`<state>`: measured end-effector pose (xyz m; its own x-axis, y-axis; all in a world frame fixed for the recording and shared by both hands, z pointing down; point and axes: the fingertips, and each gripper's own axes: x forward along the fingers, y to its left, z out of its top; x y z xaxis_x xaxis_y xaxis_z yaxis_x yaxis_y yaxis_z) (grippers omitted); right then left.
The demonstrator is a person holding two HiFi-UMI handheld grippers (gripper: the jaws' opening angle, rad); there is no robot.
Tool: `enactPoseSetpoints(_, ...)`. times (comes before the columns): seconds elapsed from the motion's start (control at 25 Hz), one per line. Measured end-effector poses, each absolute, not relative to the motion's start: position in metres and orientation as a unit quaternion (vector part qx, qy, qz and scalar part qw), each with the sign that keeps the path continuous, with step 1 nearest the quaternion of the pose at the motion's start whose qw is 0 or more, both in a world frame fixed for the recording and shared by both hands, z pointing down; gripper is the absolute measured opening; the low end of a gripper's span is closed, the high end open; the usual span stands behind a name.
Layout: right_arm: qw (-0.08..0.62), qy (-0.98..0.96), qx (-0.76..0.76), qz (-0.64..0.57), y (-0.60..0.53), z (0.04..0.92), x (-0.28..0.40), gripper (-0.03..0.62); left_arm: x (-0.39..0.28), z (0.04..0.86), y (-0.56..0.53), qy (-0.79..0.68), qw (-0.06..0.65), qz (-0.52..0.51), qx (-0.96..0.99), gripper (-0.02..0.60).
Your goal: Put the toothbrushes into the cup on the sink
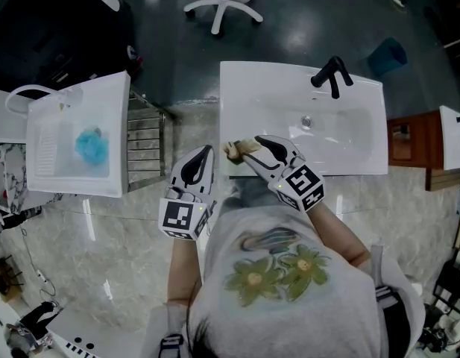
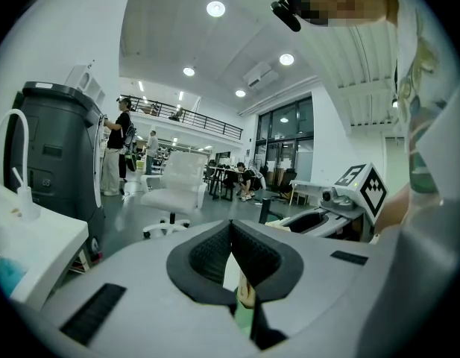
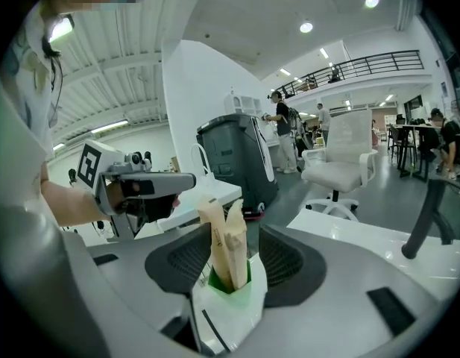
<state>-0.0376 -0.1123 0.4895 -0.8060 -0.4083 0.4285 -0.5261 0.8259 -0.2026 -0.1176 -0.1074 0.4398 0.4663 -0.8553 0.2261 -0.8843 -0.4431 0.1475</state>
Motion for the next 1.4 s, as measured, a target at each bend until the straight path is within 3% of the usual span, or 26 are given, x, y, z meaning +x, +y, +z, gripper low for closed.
enactPoseSetpoints(0.6,0.096,-0.948,0.278,0.125,-0.103,0.420,-0.027,0.180,-0.108,0.422,-0.091,-0.512,0.120,0.076,0.847,0.018)
enactPoseSetpoints(0.72,0.081,-0.953,0.268,0.118,-0.095,0.413,-0.025,0.100,-0.105,0.421,-0.087,-0.511,0.115,0.068,0.849,0.018)
enactPoseSetpoints(0.84,0.075,-0.955,0.266,0.109,-0.089,0.410,-0.023,0.065,-0.100,0.423,-0.082,-0.504,0.096,0.050,0.857,0.018)
enactPoseSetpoints(1.4,0.097,-0.956,0.259,0.093,-0.061,0.416,-0.015,0.041,-0.076,0.414,-0.061,-0.481,0.089,0.047,0.871,0.018)
